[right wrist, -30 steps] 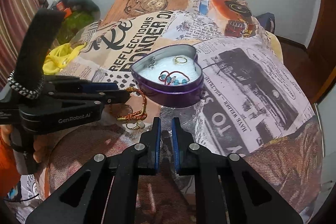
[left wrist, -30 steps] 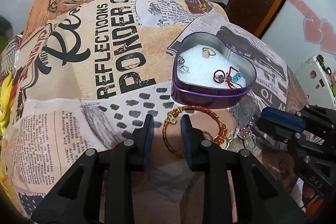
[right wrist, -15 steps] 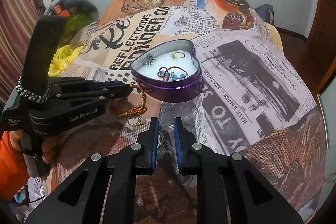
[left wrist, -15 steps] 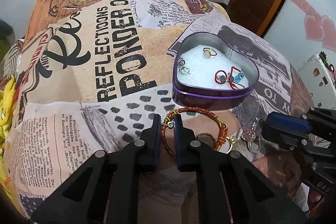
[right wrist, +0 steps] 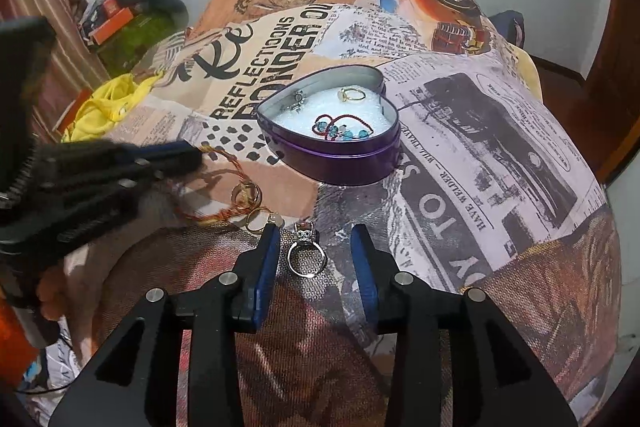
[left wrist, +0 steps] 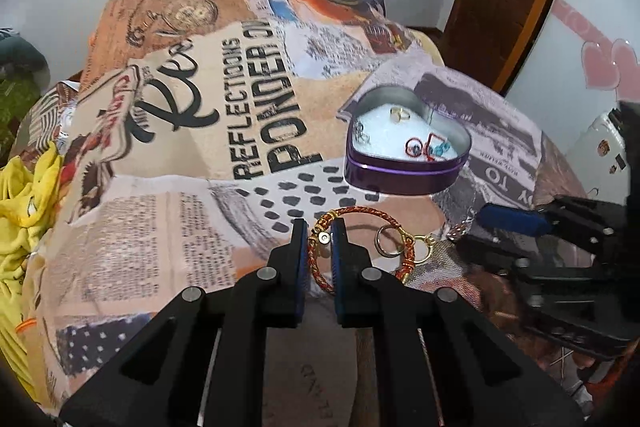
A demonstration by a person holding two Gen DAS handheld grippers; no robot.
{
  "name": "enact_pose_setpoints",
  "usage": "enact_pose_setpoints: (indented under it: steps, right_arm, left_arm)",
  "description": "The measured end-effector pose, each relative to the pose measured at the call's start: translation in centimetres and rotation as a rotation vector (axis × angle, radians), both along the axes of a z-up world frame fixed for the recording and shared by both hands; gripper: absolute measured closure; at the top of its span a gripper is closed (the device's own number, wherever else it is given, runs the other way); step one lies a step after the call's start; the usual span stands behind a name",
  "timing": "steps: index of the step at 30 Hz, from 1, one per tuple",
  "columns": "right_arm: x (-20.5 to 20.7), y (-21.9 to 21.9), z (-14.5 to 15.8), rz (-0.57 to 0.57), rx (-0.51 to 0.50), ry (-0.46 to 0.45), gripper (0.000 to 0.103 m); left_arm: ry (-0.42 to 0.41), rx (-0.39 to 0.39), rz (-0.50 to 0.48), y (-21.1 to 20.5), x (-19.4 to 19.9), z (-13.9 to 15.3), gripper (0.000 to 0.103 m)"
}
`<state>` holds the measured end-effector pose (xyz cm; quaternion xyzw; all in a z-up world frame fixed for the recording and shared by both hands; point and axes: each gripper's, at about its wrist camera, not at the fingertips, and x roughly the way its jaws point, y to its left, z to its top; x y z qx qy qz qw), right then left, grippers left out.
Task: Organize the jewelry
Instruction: 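Close the right gripper on the silver ring while the left gripper lifts the bracelet, then carry the silver ring in the right gripper and bracelet in the left gripper into the tin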
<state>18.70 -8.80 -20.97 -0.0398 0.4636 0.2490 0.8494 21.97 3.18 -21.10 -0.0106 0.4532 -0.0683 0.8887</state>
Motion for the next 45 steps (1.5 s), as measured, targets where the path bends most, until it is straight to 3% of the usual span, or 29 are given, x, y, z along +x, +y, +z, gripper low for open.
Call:
enact_pose_setpoints:
  steps: [4,7,10,11,33,45]
  right_arm:
    - [0.1,0.8,-0.6,0.016,-0.024,-0.007,0.07]
    - [0.1,1.3,-0.7,0.02,-0.049,-0.021,0.086]
    - [0.0,1.3,-0.4,0.021,-0.046,-0.025,0.086]
    - [0.0,1.2,-0.3,0.019,-0.044,-0.028,0.092]
    - [0.7,-1.6,4.5,-0.06,0.043,-0.145,0.092]
    - [2.8,-2.1,5.7,-0.097,0.107,-0.176,0.092]
  left_arm:
    - [-0.03,-0.002,0.001,0.1,-0.5,1.1,0.093]
    - [-0.045,-0.007,-0.001,-0.1,-0.6,1.6,0.093]
    - [-0.059,-0.008,-0.001,-0.3,-0.7,1.9,0.093]
    - [-0.062,-0.012,-0.003,-0.3,-0.7,2.0,0.093]
    - [-0.157,-0.021,-0.016,-2.0,1.0,5.4,0.093]
    - [-0.165,-0.007,-0.042,-3.1,3.6,5.1,0.093]
